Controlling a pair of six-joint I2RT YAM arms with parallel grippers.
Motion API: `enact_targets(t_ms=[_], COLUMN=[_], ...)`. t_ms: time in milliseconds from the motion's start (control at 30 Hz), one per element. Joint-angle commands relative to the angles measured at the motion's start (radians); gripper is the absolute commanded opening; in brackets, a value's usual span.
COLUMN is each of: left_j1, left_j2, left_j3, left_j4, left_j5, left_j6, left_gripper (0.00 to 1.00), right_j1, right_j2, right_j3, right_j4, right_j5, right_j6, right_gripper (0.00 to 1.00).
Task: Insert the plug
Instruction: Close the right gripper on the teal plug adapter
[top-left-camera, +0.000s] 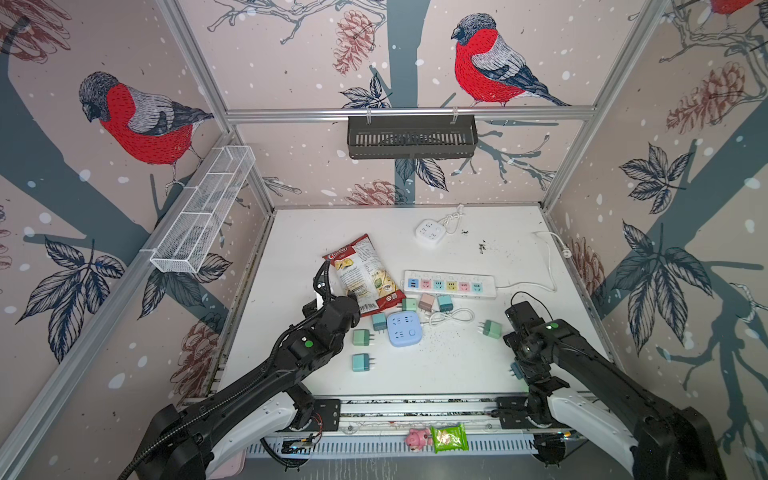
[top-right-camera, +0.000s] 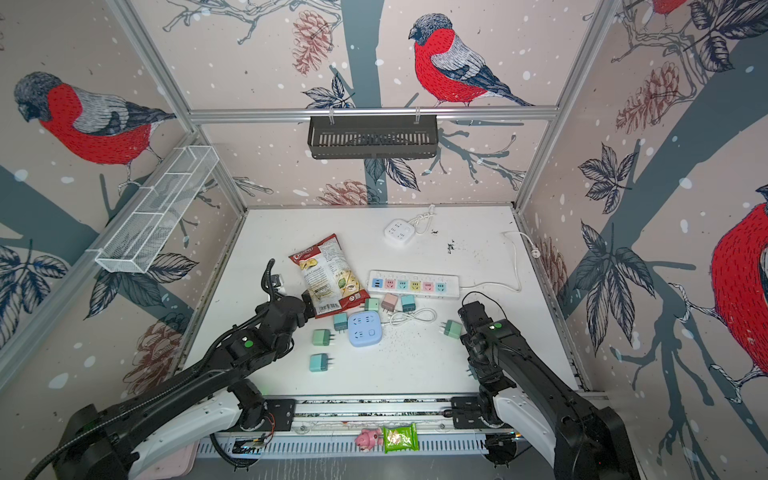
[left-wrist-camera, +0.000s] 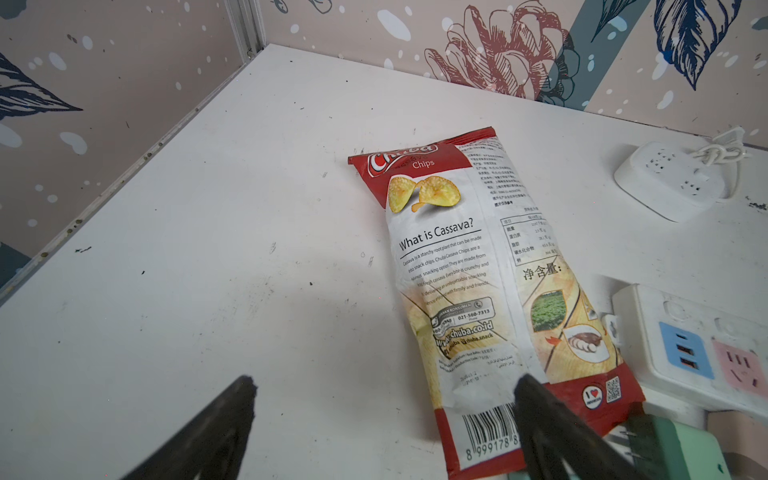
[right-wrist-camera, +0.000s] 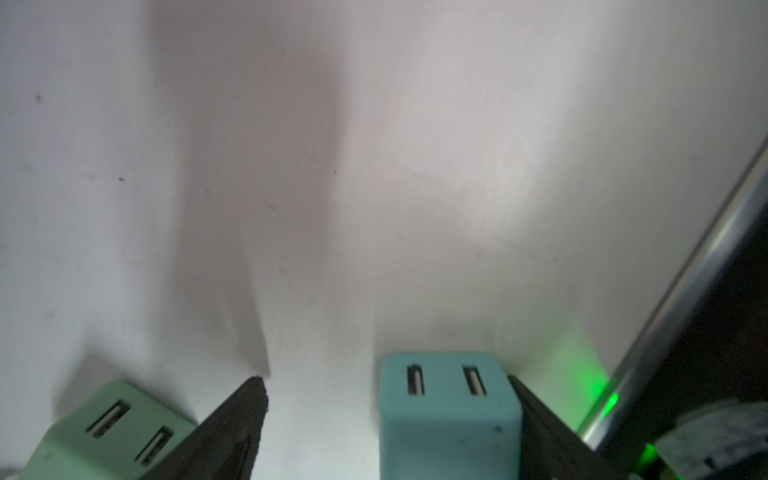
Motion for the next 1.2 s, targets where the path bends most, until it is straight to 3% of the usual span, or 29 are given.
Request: enact_targets(t_ms=[0, 233, 367, 700, 900, 1067, 1167], left_j1=[0.001, 0.001, 0.001, 0.001, 0.001, 0.001, 0.003], left_j2=[-0.004, -0.003, -0.004, -0.006, -0.006, -0.008, -0.017], left_j3=[0.004, 0.004, 0.004, 0.001, 0.002, 0.0, 0.01], left_j4=[-0.007, -0.007, -0.006, -0.008, -0.007, -0.007, -0.018], left_j5=[-0.016, -0.019, -0.019, -0.019, -0.021, -0.025, -0.048], left_j6=[-0.018, -0.018, -0.018, -0.018, -0.018, -0.02, -0.021], left_gripper=[0.96, 0.96, 0.96, 0.96, 0.96, 0.96, 0.97], right_j1=[0.025, 0.086, 0.099, 0.133, 0.151, 0.187, 0.203], right_j2=[0.023, 0.087, 0.067, 0.071, 0.067, 0.024, -0.002], right_j3=[0.005, 0.005, -0.021, -0.033, -0.035, -0.013, 0.01], right_j4=[0.049, 0.038, 0.068, 0.077, 0.094, 0.084, 0.064], right_j5=[-0.006, -0.002, 0.003, 0.005, 0.006, 0.056, 0.104], right_j6=[-0.013, 0.044, 0.059, 0.066, 0.062, 0.059, 0.055], right_gripper=[0.84, 0.82, 0.74, 0.65, 0.52, 0.31, 0.27])
